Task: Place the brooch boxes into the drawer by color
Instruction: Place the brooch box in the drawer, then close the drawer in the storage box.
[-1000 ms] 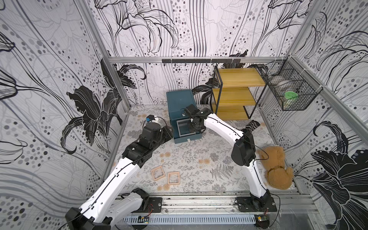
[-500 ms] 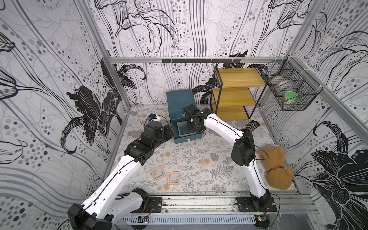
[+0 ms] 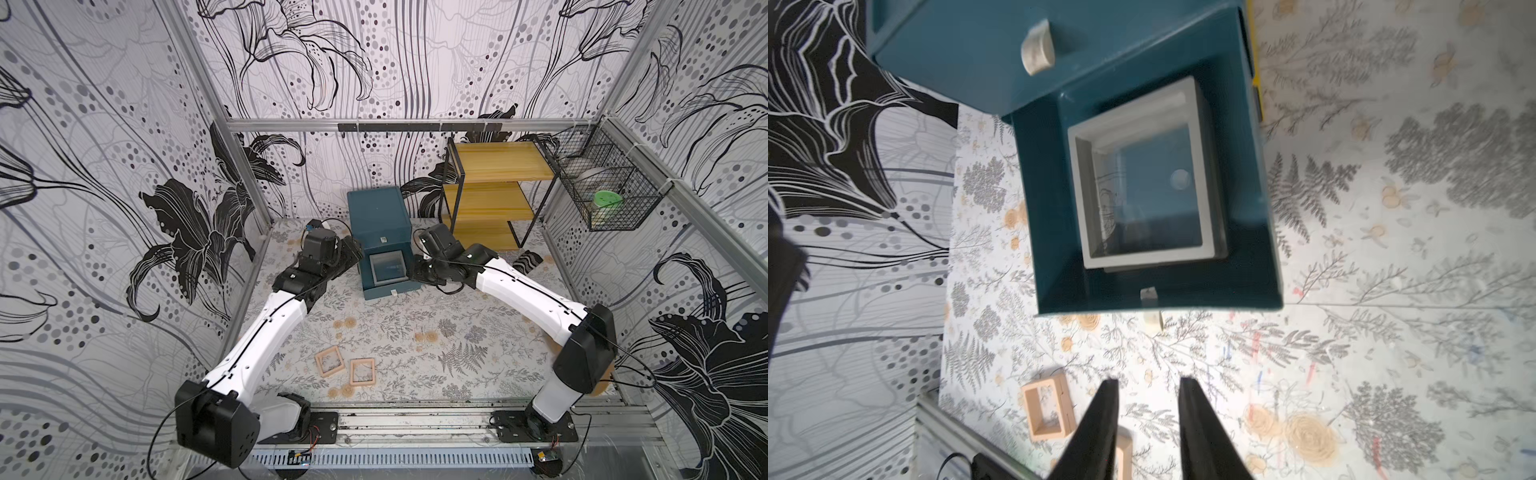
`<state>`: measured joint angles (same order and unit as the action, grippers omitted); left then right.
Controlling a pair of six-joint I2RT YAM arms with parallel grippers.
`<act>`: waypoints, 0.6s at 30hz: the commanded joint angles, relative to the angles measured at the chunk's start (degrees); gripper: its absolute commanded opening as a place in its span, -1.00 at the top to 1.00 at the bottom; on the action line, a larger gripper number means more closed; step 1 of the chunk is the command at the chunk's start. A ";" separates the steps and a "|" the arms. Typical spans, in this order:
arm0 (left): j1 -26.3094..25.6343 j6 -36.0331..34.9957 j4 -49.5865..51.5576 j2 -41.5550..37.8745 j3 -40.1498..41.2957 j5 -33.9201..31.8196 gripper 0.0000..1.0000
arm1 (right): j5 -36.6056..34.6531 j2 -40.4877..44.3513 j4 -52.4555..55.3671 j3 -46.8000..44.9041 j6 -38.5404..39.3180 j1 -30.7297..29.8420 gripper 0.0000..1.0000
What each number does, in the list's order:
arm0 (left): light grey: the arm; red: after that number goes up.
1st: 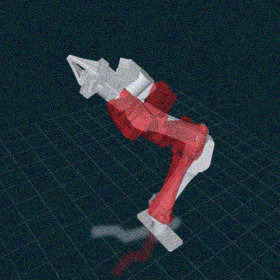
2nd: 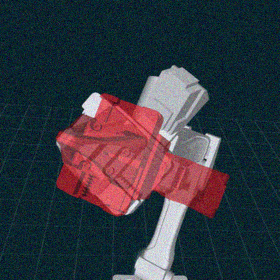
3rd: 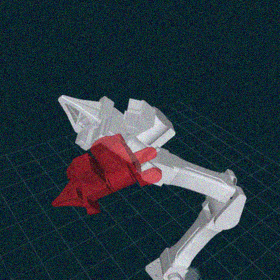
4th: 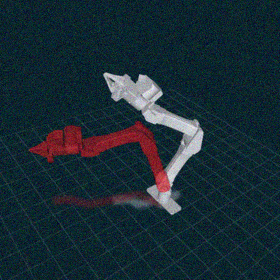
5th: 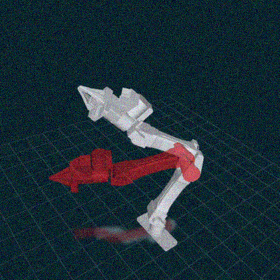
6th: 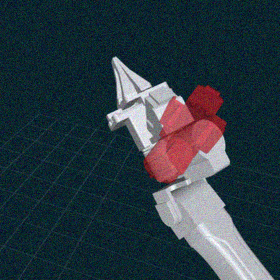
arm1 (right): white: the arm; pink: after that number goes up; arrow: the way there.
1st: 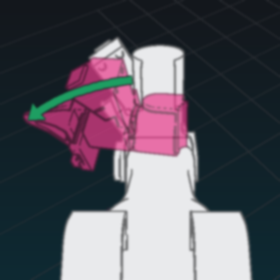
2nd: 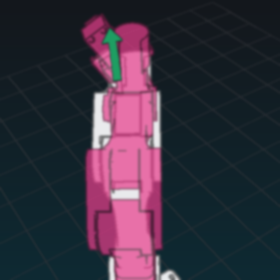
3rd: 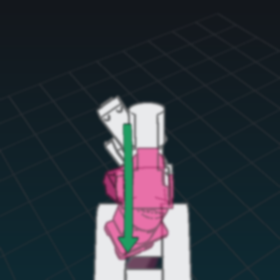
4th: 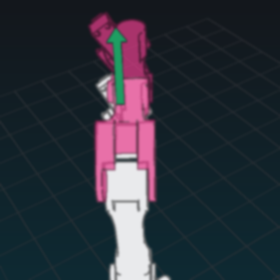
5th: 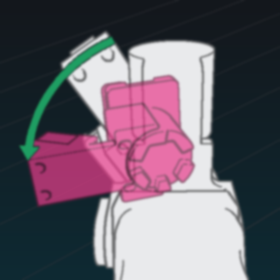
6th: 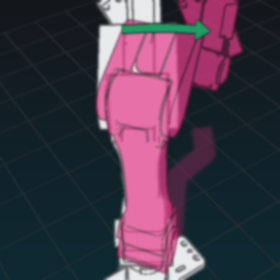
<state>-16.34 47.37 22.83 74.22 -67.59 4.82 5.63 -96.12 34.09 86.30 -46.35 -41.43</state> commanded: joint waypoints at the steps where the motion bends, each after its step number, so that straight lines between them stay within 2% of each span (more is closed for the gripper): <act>1: 2.34 -0.09 -5.49 3.64 -3.06 3.06 -0.21 | 6.62 1.66 -8.27 -6.91 -8.64 0.21 0.41; 4: 3.95 -0.58 -6.78 8.46 -6.27 4.98 -0.21 | 9.06 3.29 -11.72 -11.51 -11.72 0.25 0.41; 11: 5.21 -5.50 -2.97 19.06 -16.28 4.24 -0.13 | 12.37 2.91 -16.45 -17.99 -16.15 1.04 0.44; 18: 6.12 -8.76 1.29 25.54 -22.75 2.93 -0.03 | 12.63 0.80 -19.36 -19.24 -17.25 1.88 0.46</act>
<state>-10.74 41.54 21.63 98.32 -88.29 8.32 17.32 -94.76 17.43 67.44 -62.00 -39.79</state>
